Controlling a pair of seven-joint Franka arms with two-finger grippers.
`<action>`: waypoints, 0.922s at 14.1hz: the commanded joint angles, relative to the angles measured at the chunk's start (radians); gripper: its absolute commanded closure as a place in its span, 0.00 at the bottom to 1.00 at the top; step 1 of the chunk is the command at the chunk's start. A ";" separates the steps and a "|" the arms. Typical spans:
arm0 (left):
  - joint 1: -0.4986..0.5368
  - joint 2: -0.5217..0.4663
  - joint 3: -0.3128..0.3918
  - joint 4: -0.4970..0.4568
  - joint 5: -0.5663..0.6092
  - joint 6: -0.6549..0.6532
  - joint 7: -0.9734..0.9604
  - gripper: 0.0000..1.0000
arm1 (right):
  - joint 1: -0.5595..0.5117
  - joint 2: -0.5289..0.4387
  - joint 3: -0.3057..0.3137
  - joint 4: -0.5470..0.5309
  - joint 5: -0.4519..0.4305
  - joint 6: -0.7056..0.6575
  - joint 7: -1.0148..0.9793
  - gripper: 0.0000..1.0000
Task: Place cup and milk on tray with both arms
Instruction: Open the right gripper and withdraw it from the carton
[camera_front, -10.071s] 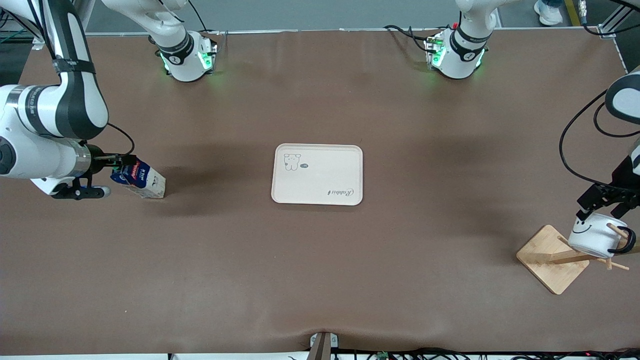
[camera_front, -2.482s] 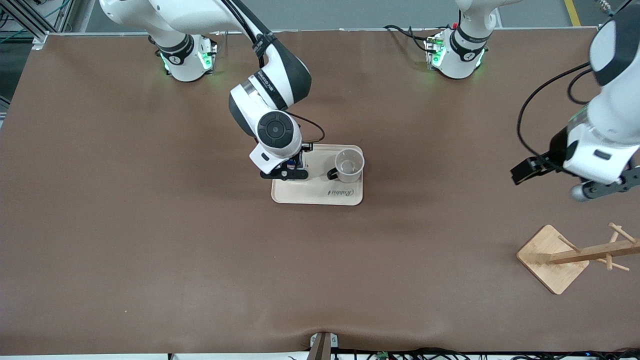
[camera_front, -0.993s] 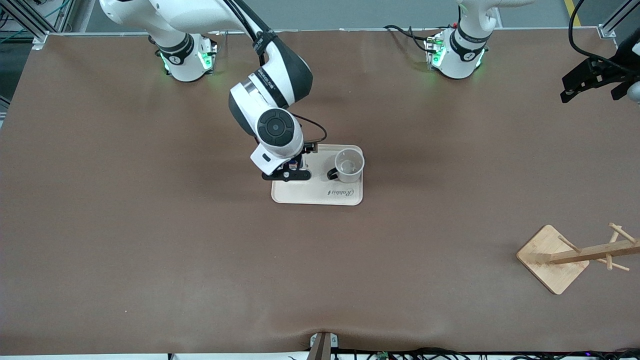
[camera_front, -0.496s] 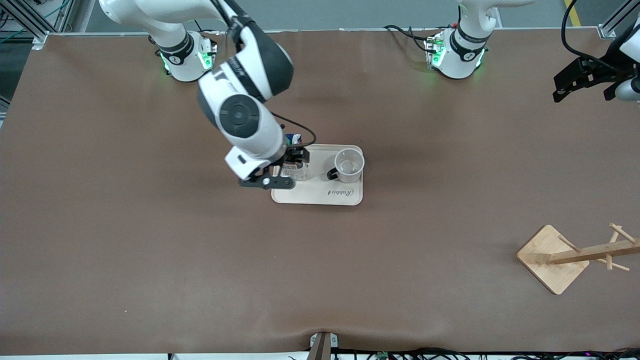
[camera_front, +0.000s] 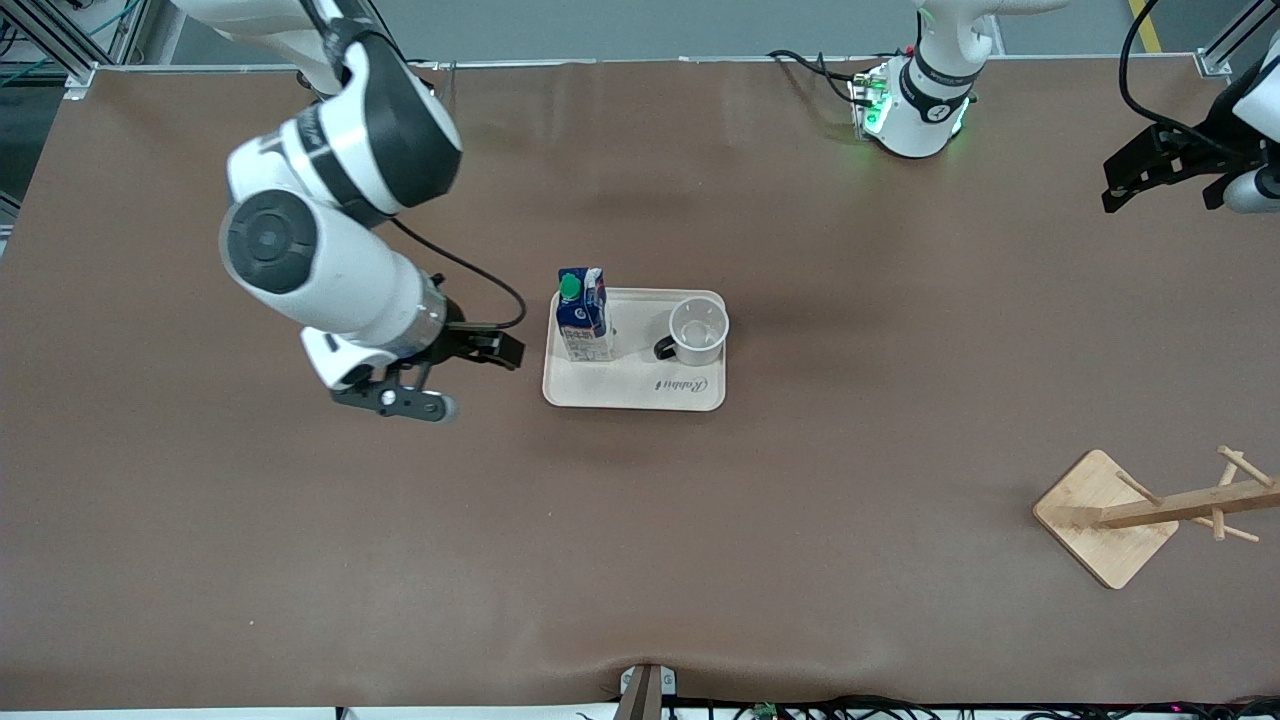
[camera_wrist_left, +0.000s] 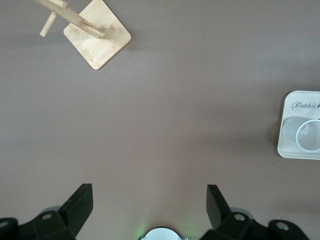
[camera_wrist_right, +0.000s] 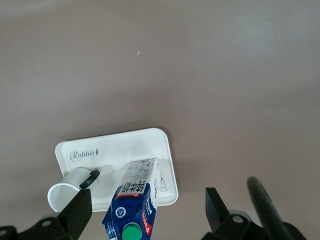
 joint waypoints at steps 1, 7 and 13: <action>-0.015 0.026 -0.013 0.022 0.001 0.003 -0.004 0.00 | -0.097 -0.016 0.017 0.087 -0.003 -0.081 -0.001 0.00; -0.016 0.031 -0.027 0.024 0.004 0.005 -0.005 0.00 | -0.171 -0.060 0.011 0.134 -0.017 -0.149 0.005 0.00; -0.015 0.031 -0.027 0.022 0.002 0.008 -0.005 0.00 | -0.176 -0.120 0.016 0.133 -0.018 -0.235 0.005 0.00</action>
